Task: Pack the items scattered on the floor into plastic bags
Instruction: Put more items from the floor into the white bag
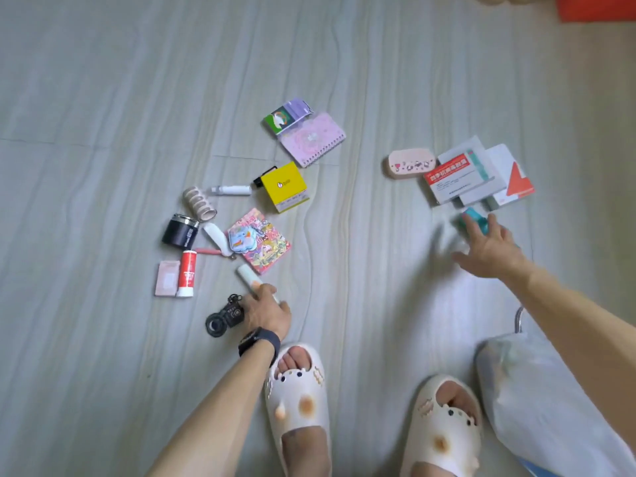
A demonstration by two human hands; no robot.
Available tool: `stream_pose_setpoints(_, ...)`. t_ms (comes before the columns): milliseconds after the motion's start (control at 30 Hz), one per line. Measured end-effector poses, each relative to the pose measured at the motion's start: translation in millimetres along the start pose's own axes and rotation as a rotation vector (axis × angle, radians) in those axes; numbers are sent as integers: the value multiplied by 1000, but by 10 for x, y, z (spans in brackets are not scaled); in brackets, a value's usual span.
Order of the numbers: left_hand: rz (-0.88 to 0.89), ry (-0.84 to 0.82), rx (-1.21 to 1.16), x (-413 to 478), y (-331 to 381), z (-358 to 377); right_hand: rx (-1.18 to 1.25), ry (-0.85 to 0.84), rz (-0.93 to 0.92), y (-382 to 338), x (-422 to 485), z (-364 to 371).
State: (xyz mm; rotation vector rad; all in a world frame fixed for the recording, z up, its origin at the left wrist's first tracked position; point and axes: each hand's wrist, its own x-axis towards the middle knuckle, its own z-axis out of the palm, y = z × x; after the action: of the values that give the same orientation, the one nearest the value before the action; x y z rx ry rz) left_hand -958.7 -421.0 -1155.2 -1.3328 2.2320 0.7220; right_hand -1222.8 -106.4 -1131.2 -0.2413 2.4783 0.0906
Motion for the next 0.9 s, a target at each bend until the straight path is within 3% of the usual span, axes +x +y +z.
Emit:
stream_pose_setpoints(67,16,-19,10,19,-17,74,46,-23,75,30,91,19)
stream_pose_setpoints(167,-2,-69,-9,33,11,91,128,82,118,-8,112,139)
stream_pose_setpoints(367,-86,-124,-98,-38,214,38,145,203,50,-364,-322,622)
stream_pose_setpoints(433,-76,-160,-197,-144,296,33,208,164,53,-463,-508,776)
stream_pose_setpoints(500,-52,-227,-283,-283,374,11,370,51,42,-536,-723,823)
stream_pose_setpoints(633,-22,-454,-465,-565,574,-82,990,-45,40,-583,-1394,668)
stream_pose_setpoints(767,105,-704,-498,-1006,870,-345,1311,144,-10,-390,-2181,375)
stream_pose_setpoints(900,355,-776,-310,-1498,1263,-677,1525,421,-21,-28,-3058,18)
